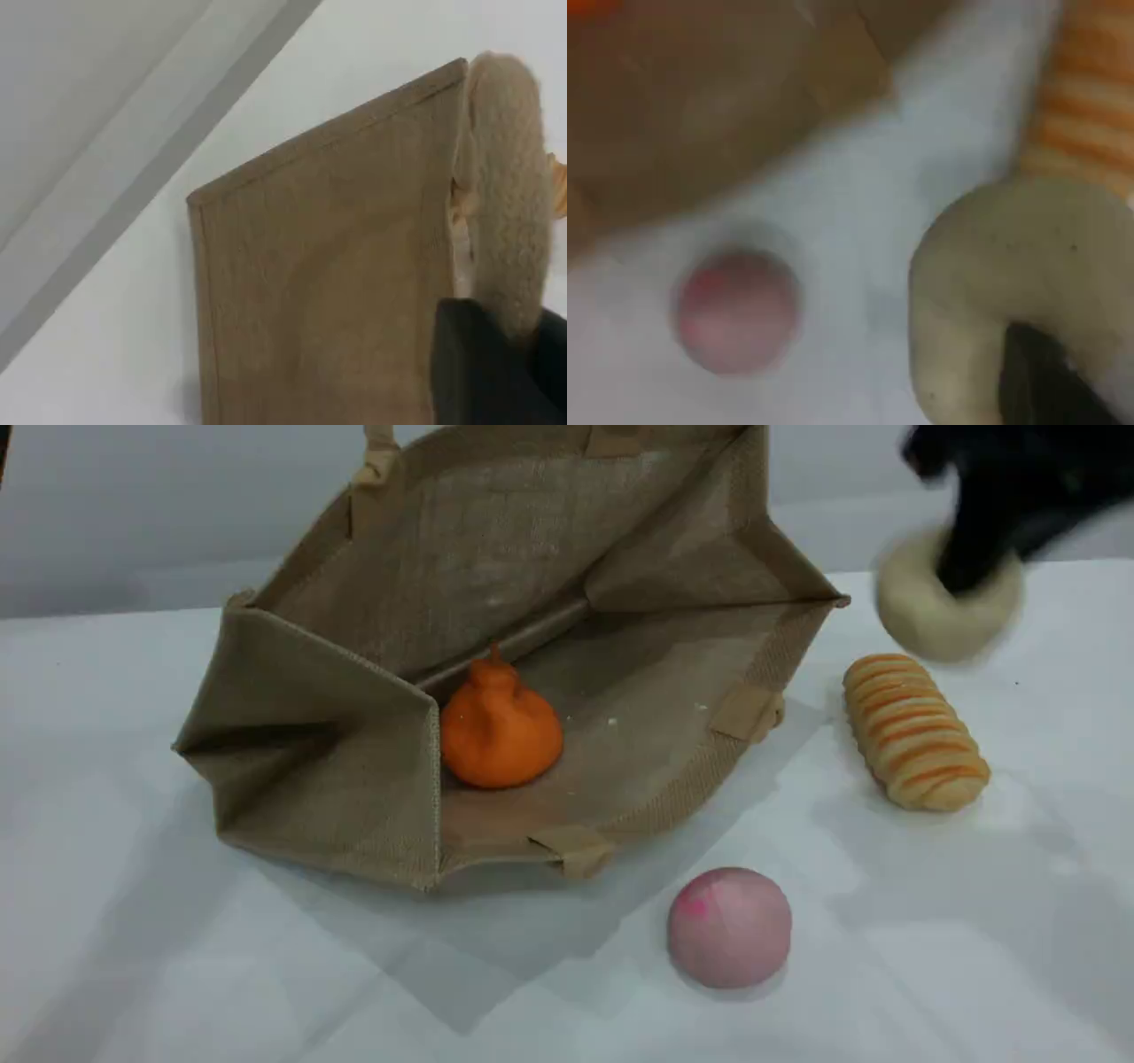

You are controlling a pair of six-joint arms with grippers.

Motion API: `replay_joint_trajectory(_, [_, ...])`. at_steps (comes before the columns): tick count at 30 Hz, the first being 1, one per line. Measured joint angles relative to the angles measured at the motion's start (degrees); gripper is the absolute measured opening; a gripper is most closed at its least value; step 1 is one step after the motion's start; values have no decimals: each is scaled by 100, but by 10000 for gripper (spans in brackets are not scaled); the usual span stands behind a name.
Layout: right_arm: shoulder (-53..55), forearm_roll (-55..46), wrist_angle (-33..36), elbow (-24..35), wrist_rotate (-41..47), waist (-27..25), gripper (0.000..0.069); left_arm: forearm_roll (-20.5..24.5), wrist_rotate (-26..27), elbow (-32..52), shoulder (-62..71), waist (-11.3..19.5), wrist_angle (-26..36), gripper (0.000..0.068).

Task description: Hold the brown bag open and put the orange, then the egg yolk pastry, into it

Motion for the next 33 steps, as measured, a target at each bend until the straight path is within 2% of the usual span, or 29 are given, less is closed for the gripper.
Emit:
replay_joint_trajectory(5, [-141, 652, -727, 0, -616, 566, 40, 0, 0, 0, 0, 0, 0, 99])
replay_joint_trajectory(15, [695, 1340, -2594, 15, -1556, 1640, 39, 0, 0, 0, 0, 0, 0, 99])
replay_joint_trajectory(26, [1995, 1342, -4625, -16, -1654, 1664, 39, 0, 0, 0, 0, 0, 0, 99])
replay_joint_trajectory(30, [2416, 1265, -4898, -286, -1654, 1664, 39, -19, 0, 0, 0, 0, 0, 99])
replay_joint_trajectory(33, [2699, 1271, -4692, -630, -1654, 1664, 39, -19, 0, 0, 0, 0, 0, 99])
